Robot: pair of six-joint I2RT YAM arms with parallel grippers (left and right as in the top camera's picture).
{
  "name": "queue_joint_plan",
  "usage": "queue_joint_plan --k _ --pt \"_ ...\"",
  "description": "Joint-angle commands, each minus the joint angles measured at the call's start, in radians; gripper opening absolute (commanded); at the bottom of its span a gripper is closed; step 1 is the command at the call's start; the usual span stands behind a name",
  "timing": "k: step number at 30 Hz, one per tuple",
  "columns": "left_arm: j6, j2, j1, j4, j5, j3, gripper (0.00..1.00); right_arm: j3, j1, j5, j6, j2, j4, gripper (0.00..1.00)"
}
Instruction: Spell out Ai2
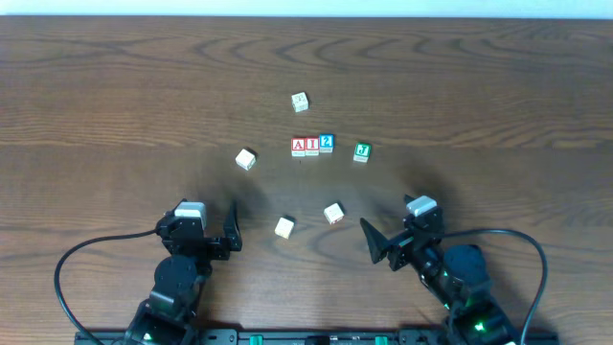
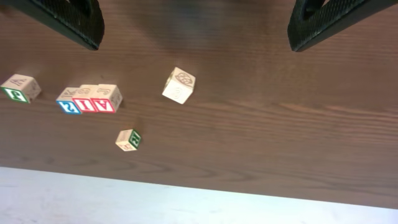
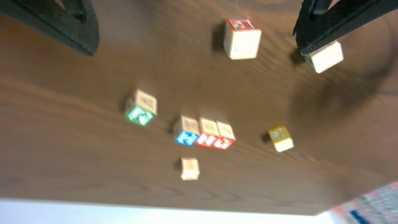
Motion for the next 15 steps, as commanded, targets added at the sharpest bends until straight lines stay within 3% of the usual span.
queue_joint_plan --k 1,4,15 --pt "-0.003 -0.005 0.002 -0.046 -0.074 -0.005 0.95 -0.037 0.006 0.112 0.098 0.006 -0.005 0.99" --pt "-0.002 -0.004 0.002 -0.079 -0.092 -0.005 0.96 -0.036 0.004 0.142 0.160 0.011 -0.016 0.99" --pt "0.002 -0.002 0.002 -0.076 -0.090 -0.005 0.95 -0.036 0.004 0.163 0.153 0.014 -0.206 0.99"
